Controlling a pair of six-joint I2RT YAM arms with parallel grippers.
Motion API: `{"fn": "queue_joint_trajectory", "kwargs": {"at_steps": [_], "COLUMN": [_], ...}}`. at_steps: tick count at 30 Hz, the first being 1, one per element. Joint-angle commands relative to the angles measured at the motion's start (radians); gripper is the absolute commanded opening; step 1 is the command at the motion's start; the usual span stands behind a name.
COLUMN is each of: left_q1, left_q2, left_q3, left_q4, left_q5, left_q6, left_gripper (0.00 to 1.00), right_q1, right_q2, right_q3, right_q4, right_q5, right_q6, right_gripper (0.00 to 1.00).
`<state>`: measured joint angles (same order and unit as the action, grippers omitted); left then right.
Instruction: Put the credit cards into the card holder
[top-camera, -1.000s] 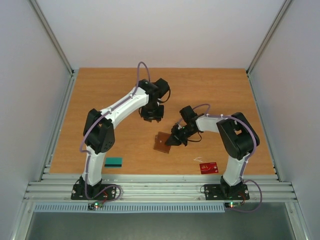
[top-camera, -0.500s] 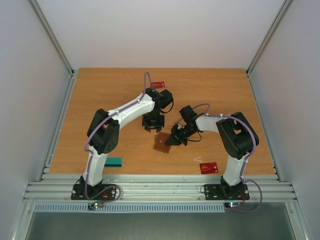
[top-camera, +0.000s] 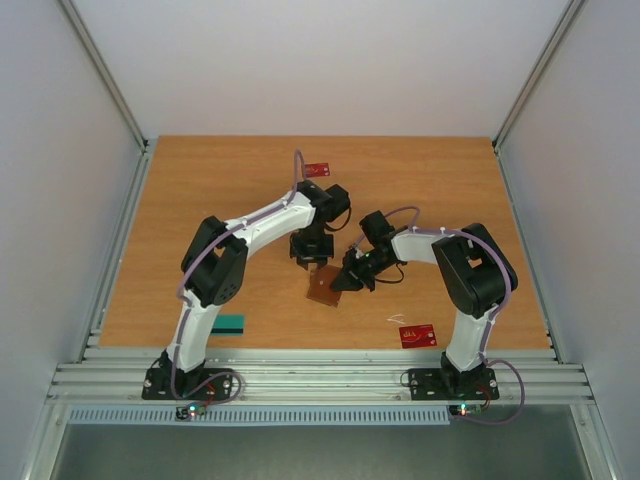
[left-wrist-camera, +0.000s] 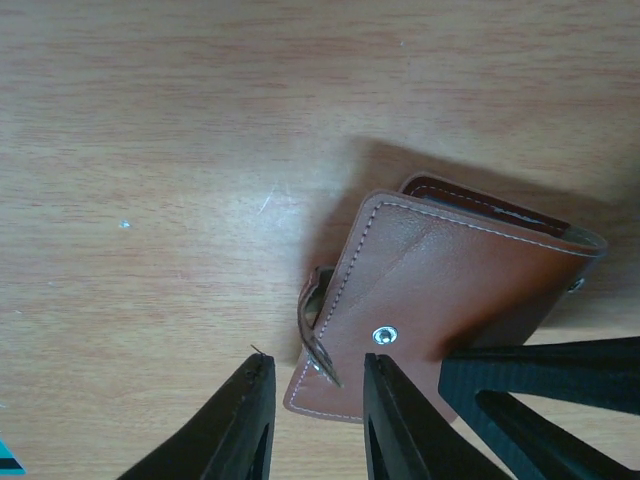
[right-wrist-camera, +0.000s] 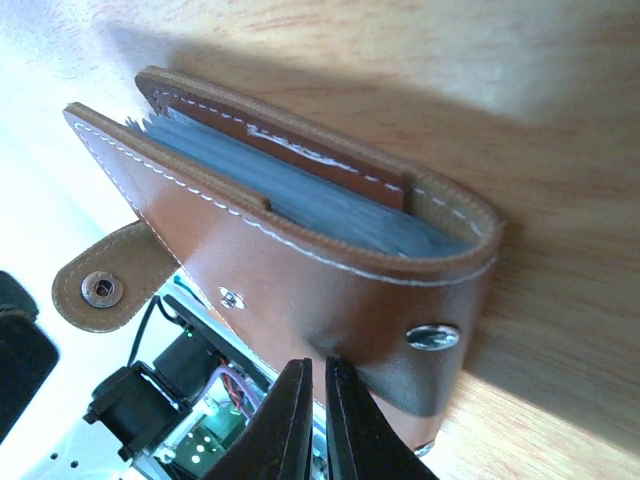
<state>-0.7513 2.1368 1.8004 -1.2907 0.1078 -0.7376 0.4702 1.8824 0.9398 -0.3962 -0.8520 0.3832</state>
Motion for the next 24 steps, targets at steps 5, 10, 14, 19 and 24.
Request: {"fn": "queue_joint_trajectory", "kwargs": {"at_steps": [5, 10, 14, 19, 24], "left_q1": [-0.014, -0.019, -0.02, -0.022, -0.022], "left_q2": [0.045, 0.051, 0.057, 0.066, 0.066], "left_q3": [0.025, 0.03, 0.028, 0.031, 0.03], "left_q4": [0.002, -0.007, -0.007, -0.009, -0.012], "left_q5": [-0.006, -0.018, -0.021, -0.031, -0.042], "left_q6": [-0.025, -0.025, -0.024, -0.021, -0.017], "left_gripper": [0.22, 0.19, 0.19, 0.18, 0.13], "right_q1": [-0.004, -0.007, -0.007, -0.007, -0.008], "right_q2": [0.125, 0.126, 0.129, 0.133, 0.135], "right_q3": [-0.064, -0.064, -0.064, -0.064, -0.063], "right_q4": [-0.049, -0.049, -0.047, -0.043, -0.041], "right_q5": [0.202, 0.2, 0.197, 0.194, 0.192], "right_q6": [0.014, 0.011, 0.011, 0.013, 0.014], "right_gripper": [0.08, 0.08, 0.08, 0.08, 0.08]}}
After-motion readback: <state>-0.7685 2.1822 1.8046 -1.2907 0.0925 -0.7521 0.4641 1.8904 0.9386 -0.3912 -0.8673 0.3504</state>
